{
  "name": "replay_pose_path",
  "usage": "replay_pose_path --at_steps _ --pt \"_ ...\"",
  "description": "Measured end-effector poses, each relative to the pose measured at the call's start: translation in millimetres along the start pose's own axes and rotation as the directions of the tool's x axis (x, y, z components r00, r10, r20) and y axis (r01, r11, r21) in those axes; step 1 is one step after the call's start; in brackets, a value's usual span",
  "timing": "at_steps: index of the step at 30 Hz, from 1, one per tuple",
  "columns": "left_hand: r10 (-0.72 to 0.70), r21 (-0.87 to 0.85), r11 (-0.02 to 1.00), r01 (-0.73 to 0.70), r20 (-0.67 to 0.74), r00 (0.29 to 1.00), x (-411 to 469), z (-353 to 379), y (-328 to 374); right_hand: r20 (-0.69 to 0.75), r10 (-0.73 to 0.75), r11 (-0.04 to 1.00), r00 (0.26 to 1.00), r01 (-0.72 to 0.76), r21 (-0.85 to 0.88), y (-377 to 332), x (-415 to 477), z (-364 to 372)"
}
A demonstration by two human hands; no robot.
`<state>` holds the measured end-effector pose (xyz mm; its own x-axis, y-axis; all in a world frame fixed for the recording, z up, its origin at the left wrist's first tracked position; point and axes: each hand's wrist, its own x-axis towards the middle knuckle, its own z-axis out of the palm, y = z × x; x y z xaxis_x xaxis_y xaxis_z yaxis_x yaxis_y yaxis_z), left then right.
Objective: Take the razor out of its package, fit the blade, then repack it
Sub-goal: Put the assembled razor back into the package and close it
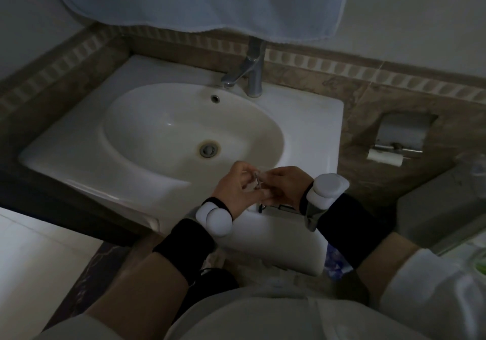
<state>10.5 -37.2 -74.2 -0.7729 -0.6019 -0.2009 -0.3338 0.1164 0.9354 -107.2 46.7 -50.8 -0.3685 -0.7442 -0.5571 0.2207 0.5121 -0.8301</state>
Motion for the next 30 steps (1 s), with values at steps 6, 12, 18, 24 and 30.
replay_pose_path --at_steps 6,12,18,24,30 --pt "0.072 0.322 0.945 -0.061 -0.023 0.997 3.2 -6.1 -4.5 -0.014 0.021 0.995 1.000 -0.023 -0.100 0.4 3.4 -0.7" --pt "0.104 0.530 0.842 -0.103 0.029 0.994 9.9 -15.2 -11.3 -0.201 -0.045 0.999 0.979 0.047 0.006 -4.0 4.1 -11.1" --pt "-0.013 0.599 0.800 -0.031 0.069 0.998 8.1 -17.0 -19.6 -0.534 -0.271 0.916 0.801 0.045 -0.399 -3.9 6.0 -48.6" --pt "-0.003 0.577 0.816 -0.035 0.064 0.998 9.4 -15.8 -23.5 -0.486 -0.162 0.851 0.859 -0.128 -0.509 13.3 8.7 -71.5" --pt "0.014 0.585 0.808 -0.070 0.100 0.995 10.0 -16.4 -27.2 -0.461 -0.051 0.910 0.886 -0.148 -0.386 26.3 11.7 -75.6"
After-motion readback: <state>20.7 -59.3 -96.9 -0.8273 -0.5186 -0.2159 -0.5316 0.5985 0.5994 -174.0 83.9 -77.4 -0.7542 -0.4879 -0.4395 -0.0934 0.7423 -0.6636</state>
